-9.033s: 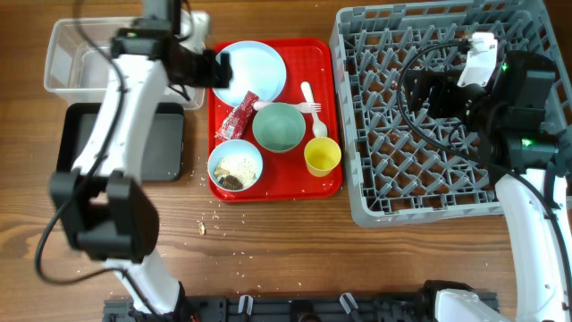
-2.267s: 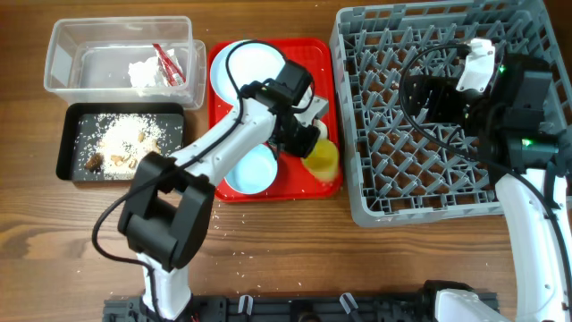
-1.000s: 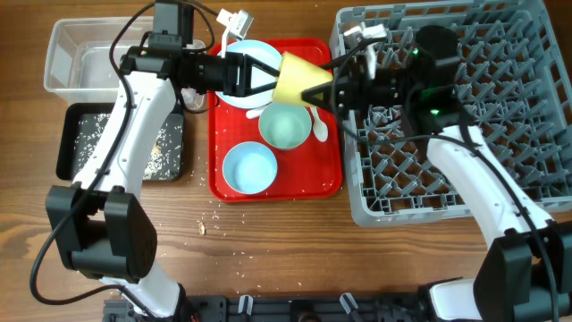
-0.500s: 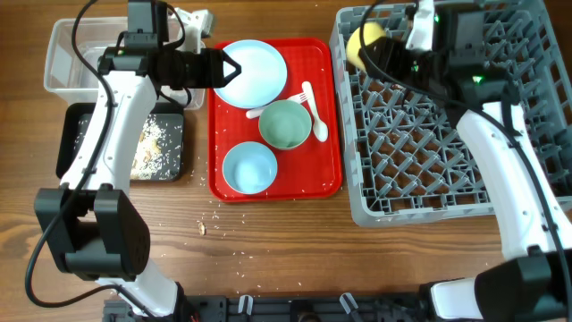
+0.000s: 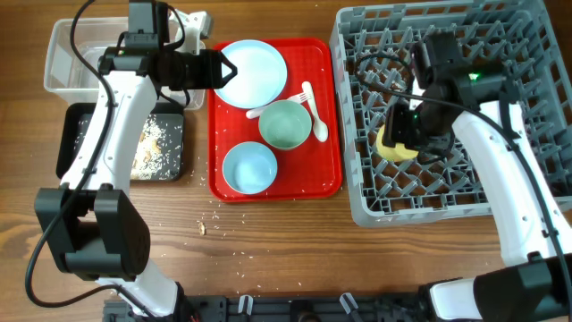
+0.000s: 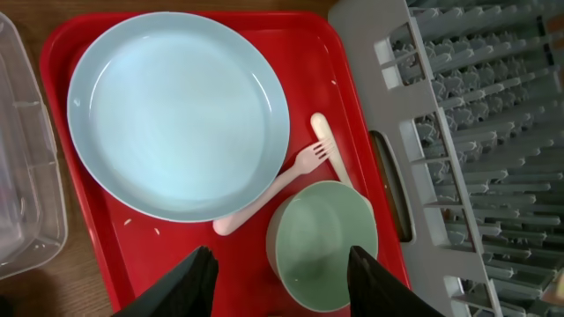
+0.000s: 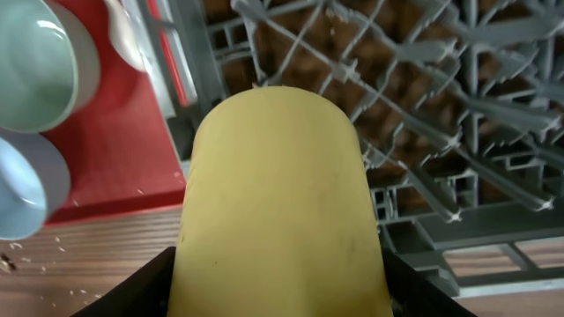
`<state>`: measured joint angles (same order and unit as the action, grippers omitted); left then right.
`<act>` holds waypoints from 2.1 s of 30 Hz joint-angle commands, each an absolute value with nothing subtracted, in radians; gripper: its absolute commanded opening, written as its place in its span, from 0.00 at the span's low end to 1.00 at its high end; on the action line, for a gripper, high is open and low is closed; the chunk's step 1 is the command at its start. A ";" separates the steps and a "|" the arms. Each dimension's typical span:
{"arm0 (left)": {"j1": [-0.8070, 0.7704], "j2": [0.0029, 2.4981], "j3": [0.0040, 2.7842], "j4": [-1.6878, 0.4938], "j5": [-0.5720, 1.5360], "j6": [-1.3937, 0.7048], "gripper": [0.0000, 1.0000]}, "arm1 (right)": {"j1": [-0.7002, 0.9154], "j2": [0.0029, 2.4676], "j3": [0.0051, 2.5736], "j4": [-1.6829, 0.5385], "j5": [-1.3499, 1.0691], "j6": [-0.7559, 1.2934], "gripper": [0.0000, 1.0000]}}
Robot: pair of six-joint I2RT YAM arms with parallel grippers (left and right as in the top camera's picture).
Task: Sort waste into correct bins and load items into the dishwasher rack
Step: 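Lower the yellow cup into the dish rack with the right gripper and release, then grasp the light green bowl on the red tray with the right gripper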
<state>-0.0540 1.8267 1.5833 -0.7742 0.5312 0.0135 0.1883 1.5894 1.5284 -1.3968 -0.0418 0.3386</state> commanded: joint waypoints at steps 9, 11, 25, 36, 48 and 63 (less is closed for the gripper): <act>-0.055 1.818 1.588 -0.782 0.525 0.019 0.49 | 0.218 1.860 1.464 -1.343 -0.124 0.274 0.58; -0.055 1.818 1.588 -0.782 0.525 0.019 0.49 | 0.218 1.874 1.465 -1.319 -0.125 0.273 0.72; -0.026 1.815 1.588 -0.776 0.453 -0.006 0.48 | 0.323 1.895 1.805 -1.004 -0.271 0.213 0.74; 0.133 1.814 1.588 -0.805 0.451 -0.065 0.48 | 0.409 2.198 1.804 -0.920 -0.215 0.155 0.50; 0.136 1.814 1.588 -0.805 0.450 -0.065 0.58 | 0.414 2.244 1.772 -0.938 -0.211 0.105 0.23; 0.136 1.814 1.588 -0.801 0.365 -0.057 1.00 | 0.336 1.867 1.945 -0.935 0.089 0.250 0.04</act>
